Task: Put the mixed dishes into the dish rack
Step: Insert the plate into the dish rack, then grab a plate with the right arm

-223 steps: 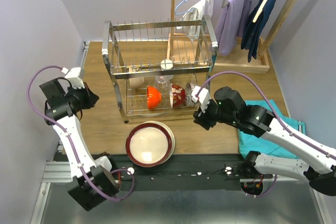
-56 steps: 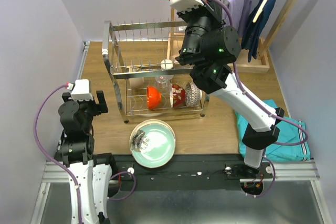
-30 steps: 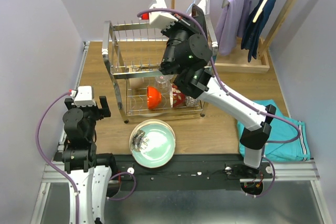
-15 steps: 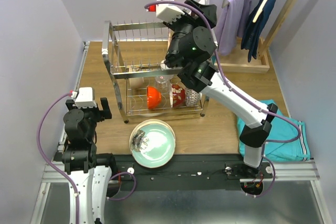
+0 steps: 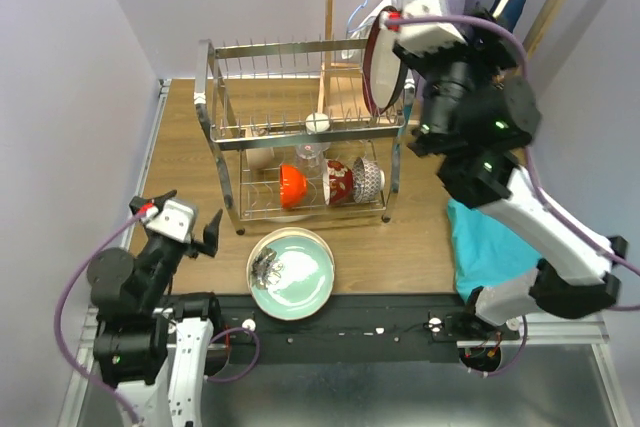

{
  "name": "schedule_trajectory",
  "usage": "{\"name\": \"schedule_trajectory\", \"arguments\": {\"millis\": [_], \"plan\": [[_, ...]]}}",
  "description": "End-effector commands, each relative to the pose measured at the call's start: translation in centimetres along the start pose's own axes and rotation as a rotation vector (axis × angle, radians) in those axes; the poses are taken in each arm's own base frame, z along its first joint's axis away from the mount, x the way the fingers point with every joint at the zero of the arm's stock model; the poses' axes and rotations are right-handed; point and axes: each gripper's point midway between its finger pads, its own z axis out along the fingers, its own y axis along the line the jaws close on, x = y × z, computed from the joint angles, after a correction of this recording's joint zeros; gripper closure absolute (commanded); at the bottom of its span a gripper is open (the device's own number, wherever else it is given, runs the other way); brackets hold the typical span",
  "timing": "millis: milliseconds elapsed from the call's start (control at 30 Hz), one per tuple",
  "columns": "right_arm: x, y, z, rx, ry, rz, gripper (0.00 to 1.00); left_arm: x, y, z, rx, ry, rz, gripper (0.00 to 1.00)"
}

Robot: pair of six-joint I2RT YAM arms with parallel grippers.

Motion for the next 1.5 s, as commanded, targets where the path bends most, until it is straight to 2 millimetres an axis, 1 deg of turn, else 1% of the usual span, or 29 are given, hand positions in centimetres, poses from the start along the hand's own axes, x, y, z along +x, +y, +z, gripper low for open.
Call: {"name": "schedule_trajectory", "arguments": {"millis": [0,33,67,100,133,167,200,233,267,300,367,400,467,500,533,567,600,633,700,767,833,867,967,1033,1100,1167,1200,1300,1467], "plan": [[2.2,-1.1,-1.8,-0.121,-0.122,0.071,0.16,-2.1,-7.2,-3.8,0.426,-0.027,0.109,0.04],[3.2,1.2,-2.4,-0.201,-0.127,0.029,0.15,-2.5,-8.1,-3.8,0.509,0.012,0.067,0.04],[3.5,1.8,-3.0,-0.258,-0.151,0.028,0.15,-1.2,-10.3,-5.2,0.647,0.098,-0.027,0.04],[3.4,2.6,-3.5,-0.328,-0.201,0.025,0.15,-1.1,-10.8,-5.4,0.711,0.112,0.0,0.07],[4.6,3.2,-4.4,-0.399,-0.195,0.025,0.15,-1.7,-11.1,-5.4,0.732,0.163,-0.101,0.05],[4.8,3.6,-5.0,-0.45,-0.204,0.052,0.15,-2.5,-11.0,-5.0,0.742,0.148,-0.118,0.05],[4.3,4.9,-6.1,-0.554,-0.255,0.071,0.15,-2.7,-11.2,-4.9,0.764,0.158,-0.138,0.05],[5.5,6.3,-7.5,-0.659,-0.234,0.071,0.15,-2.7,-11.2,-4.6,0.773,0.191,-0.188,0.05],[5.1,6.4,-8.3,-0.724,-0.25,0.113,0.15,-3.0,-11.0,-3.9,0.763,0.192,-0.222,0.04],[4.3,7.8,-10.0,-0.847,-0.297,0.156,0.15,-3.1,-11.1,-3.8,0.767,0.211,-0.268,0.04],[5.0,10.3,-12.8,-1.025,-0.257,0.215,0.16,-2.3,-11.8,-3.8,0.808,0.31,-0.408,0.06],[4.5,11.9,-15.6,-1.185,-0.291,0.245,0.16,-1.7,-12.0,-3.8,0.799,0.349,-0.456,0.09],[5.2,13.5,-19.0,-1.352,-0.235,0.355,0.17,0.0,-12.5,-4.4,0.754,0.421,-0.572,0.12],[6.5,16.2,-21.5,-1.476,-0.182,0.369,0.17,0.7,-12.6,-4.7,0.726,0.432,-0.587,0.21],[6.5,17.4,-22.6,-1.521,-0.111,0.477,0.17,1.8,-12.7,-5.3,0.664,0.437,-0.612,0.26],[7.1,18.4,-23.5,-1.557,-0.067,0.517,0.18,2.7,-12.3,-5.7,0.584,0.469,-0.629,0.26],[9.2,20.5,-25.8,-1.649,0.012,0.521,0.19,3.6,-11.9,-6.1,0.53,0.478,-0.603,0.21],[9.0,21.1,-26.8,-1.692,0.035,0.588,0.19,5.0,-10.9,-6.1,0.4,0.496,-0.603,0.19],[10.2,22.4,-29.1,-1.784,0.102,0.635,0.19,6.5,-10.8,-6.6,0.329,0.551,-0.651,0.15],[12.0,24.9,-30.5,-1.806,0.26,0.702,0.19,7.9,-10.2,-6.0,0.249,0.582,-0.705,0.13],[12.7,26.8,-30.8,-1.779,0.396,0.774,0.19,9.3,-9.7,-5.4,0.185,0.627,-0.762,0.12],[14.3,28.3,-31.3,-1.765,0.477,0.772,0.19,9.8,-8.9,-5.1,0.128,0.64,-0.776,0.12],[15.9,31.7,-32.0,-1.71,0.68,0.834,0.19,11.2,-8.4,-4.1,0.097,0.717,-0.861,0.16],[16.9,33.7,-32.2,-1.655,0.787,0.855,0.19,12.2,-8.0,-3.5,0.074,0.781,-0.909,0.28],[19.6,36.9,-32.9,-1.576,0.909,0.773,0.19,12.7,-7.7,-2.6,0.072,0.798,-0.966,0.42],[21.2,39.0,-33.1,-1.501,0.993,0.755,0.19,13.2,-7.8,-2.0,0.093,0.826,-1.011,0.46],[22.0,39.5,-33.1,-1.474,1.005,0.77,0.19,13.3,-7.7,-1.8,0.092,0.826,-1.014,0.44],[22.3,40.7,-32.7,-1.423,1.02,0.771,0.19,13.7,-7.4,-1.4,0.072,0.815,-1.014,0.37],[25.3,41.5,-33.0,-1.286,1.164,0.739,0.19,13.9,-5.8,0.9,0.059,0.747,-0.989,0.35]]}}
